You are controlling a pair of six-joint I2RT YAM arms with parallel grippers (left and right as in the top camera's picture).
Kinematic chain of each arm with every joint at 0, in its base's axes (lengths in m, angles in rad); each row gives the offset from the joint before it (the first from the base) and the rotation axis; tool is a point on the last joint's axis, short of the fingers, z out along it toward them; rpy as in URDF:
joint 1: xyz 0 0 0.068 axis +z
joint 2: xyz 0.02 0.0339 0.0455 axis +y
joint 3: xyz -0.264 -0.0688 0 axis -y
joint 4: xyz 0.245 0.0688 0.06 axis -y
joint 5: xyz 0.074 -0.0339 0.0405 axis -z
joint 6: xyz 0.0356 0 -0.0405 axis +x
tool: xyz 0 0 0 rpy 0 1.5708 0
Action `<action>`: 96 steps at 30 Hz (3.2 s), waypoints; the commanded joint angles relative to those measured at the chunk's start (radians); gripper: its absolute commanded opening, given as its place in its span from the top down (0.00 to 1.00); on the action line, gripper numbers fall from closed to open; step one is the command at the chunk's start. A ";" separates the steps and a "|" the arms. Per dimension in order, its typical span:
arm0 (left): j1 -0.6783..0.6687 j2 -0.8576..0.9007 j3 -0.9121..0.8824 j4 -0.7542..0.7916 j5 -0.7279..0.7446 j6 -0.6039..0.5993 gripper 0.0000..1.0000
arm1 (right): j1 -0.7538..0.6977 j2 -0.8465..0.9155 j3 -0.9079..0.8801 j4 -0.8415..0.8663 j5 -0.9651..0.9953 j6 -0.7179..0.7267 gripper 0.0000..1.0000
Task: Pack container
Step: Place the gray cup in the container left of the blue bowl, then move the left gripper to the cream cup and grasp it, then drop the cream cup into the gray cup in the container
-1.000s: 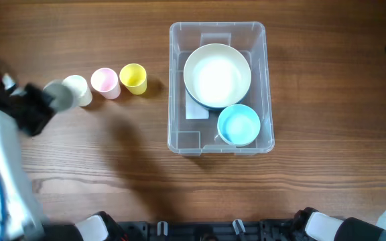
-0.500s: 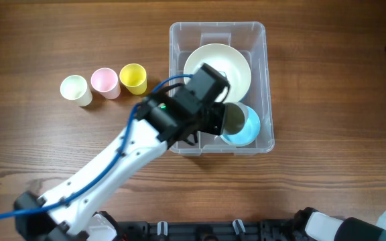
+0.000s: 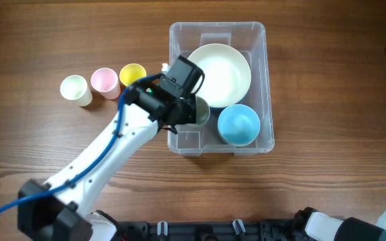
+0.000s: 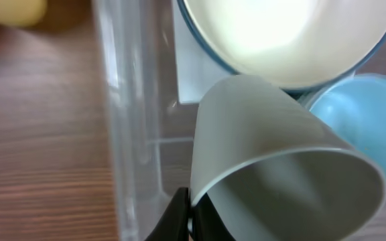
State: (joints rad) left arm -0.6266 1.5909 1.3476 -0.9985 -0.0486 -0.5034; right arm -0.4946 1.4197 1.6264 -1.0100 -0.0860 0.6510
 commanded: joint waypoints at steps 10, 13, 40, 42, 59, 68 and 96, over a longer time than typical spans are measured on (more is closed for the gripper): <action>-0.022 0.123 -0.022 0.032 0.056 0.028 0.80 | 0.000 0.004 0.003 0.000 -0.005 0.007 0.00; -0.002 0.082 0.067 -0.042 0.059 0.028 0.54 | 0.000 0.004 0.003 0.000 -0.005 0.006 0.01; 0.991 0.320 0.221 -0.071 0.127 0.089 0.49 | 0.000 0.004 0.003 0.000 -0.005 0.006 0.00; 0.991 0.337 0.221 -0.050 0.127 0.135 0.52 | 0.000 0.004 0.003 0.000 -0.005 0.007 0.00; 1.011 0.404 0.223 -0.053 0.060 0.158 0.96 | 0.000 0.004 0.003 0.000 -0.005 0.007 0.00; 1.112 0.115 0.310 -0.297 0.156 0.071 0.96 | 0.000 0.004 0.003 0.000 -0.005 0.007 0.00; 0.009 0.194 0.306 -0.303 0.002 0.103 0.96 | 0.000 0.004 0.003 0.000 -0.005 0.006 0.00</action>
State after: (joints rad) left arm -0.6182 1.7451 1.6543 -1.3128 -0.0273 -0.3874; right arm -0.4946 1.4197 1.6264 -1.0096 -0.0860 0.6510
